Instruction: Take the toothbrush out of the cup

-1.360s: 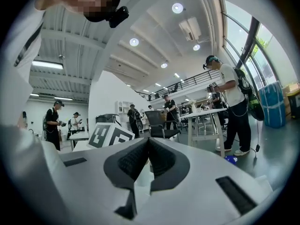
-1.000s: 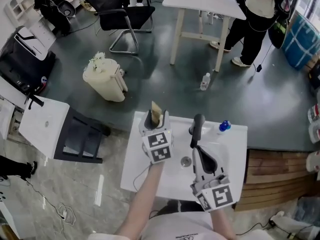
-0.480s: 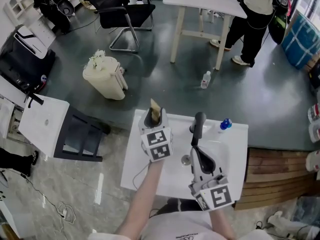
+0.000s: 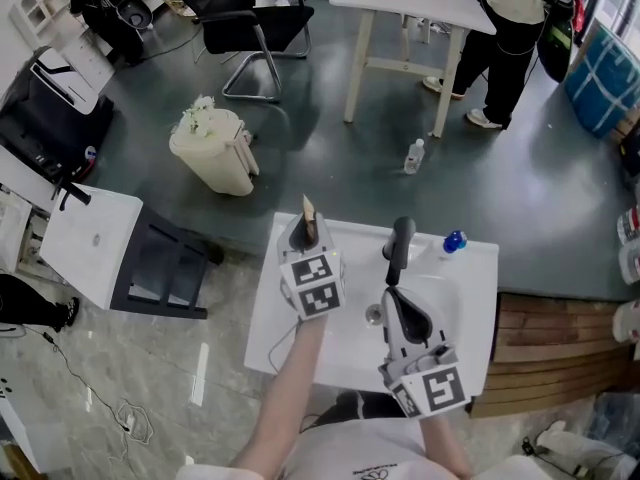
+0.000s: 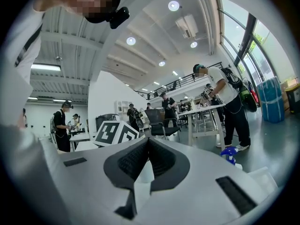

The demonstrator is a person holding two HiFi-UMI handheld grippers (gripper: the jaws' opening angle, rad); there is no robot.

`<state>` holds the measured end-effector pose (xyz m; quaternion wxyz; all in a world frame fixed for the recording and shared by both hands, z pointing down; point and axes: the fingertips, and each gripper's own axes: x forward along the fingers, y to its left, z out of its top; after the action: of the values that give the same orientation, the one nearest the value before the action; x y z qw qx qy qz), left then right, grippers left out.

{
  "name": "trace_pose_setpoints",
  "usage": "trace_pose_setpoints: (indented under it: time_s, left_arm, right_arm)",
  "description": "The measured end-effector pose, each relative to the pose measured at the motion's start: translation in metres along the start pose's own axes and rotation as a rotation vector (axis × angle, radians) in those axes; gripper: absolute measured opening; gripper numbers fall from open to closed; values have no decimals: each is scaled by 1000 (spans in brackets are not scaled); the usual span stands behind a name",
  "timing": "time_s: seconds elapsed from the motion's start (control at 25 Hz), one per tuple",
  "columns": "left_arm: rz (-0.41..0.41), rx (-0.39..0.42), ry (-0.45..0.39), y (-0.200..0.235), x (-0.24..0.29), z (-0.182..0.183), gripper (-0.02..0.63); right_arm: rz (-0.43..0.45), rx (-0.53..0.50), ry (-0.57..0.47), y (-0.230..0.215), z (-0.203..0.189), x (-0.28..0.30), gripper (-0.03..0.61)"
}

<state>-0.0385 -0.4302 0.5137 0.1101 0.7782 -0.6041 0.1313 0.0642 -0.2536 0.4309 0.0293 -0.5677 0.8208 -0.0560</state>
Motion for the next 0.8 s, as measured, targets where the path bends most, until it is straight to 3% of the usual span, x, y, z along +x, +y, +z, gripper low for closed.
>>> trace_pose_setpoints:
  time_s: [0.4, 0.6, 0.8]
  left_arm:
    - [19, 5, -74, 7, -37, 30, 57]
    - [18, -53, -154, 12, -68, 60, 57]
    - [-8, -56, -257, 14, -106, 98, 57]
  right_arm:
    - [55, -30, -51, 20, 21, -4, 12]
    - [107, -70, -102, 39, 41, -4, 12]
    - [155, -112, -174, 59, 69, -1, 12]
